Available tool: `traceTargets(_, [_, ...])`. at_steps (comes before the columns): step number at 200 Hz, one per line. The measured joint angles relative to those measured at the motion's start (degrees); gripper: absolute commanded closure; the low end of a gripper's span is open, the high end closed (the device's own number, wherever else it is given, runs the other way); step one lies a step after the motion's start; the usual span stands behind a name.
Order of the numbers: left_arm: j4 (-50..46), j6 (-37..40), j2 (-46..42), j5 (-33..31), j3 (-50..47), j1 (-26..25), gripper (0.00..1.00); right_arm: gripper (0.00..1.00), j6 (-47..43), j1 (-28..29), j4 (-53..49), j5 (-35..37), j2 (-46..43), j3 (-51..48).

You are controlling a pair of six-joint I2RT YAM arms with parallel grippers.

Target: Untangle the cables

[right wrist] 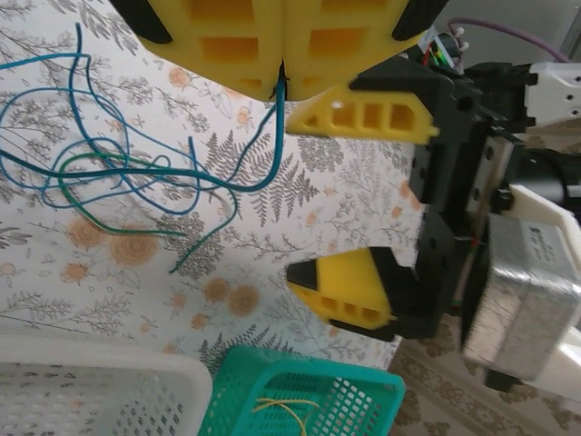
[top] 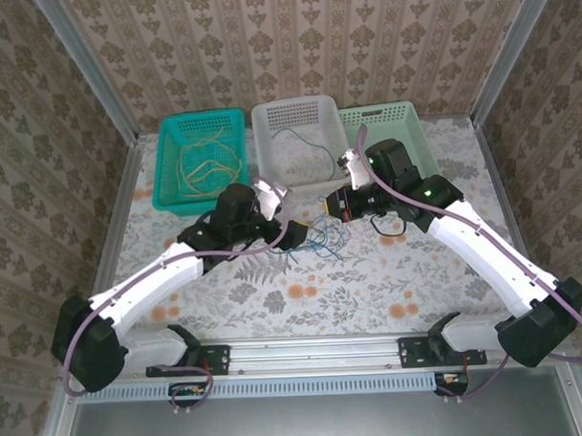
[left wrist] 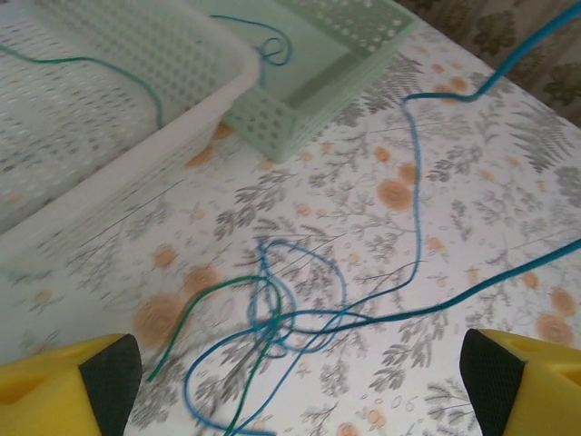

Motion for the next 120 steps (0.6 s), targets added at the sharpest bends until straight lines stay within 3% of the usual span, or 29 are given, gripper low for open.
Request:
traceTargets(21, [0.4,1.1,3.4,1.8,2.4,-1.4,0.17,1.00,1.1,-0.3,0.9,-0.5,-0.2,1.0])
traceTargets(33, [0.9,1.3,5.2,2.6,3.5,-2.0,0.26,1.00,1.9,-0.6,1.4,-0.6,-0.5,1.5])
traceTargets(68, [2.3,1.5,7.8,3.2,4.3,-2.5,0.70,1.00,3.6,-1.6,2.5,-0.5,-2.0,1.8])
traceTargets(82, [2.4,1.4,7.8,2.5,4.3,-2.5,0.81,1.00,3.6,-1.9,2.4,-0.5,-2.4,2.0])
traceTargets(102, [2.8,1.1,7.7,1.0,4.3,-2.5,0.85,1.00,3.3,-2.5,1.0,0.3,-2.4,3.4])
traceTargets(120, [2.7,1.2,7.2,-0.5,4.2,-2.5,0.72,1.00,2.9,-3.1,0.0,1.4,-3.0,4.5])
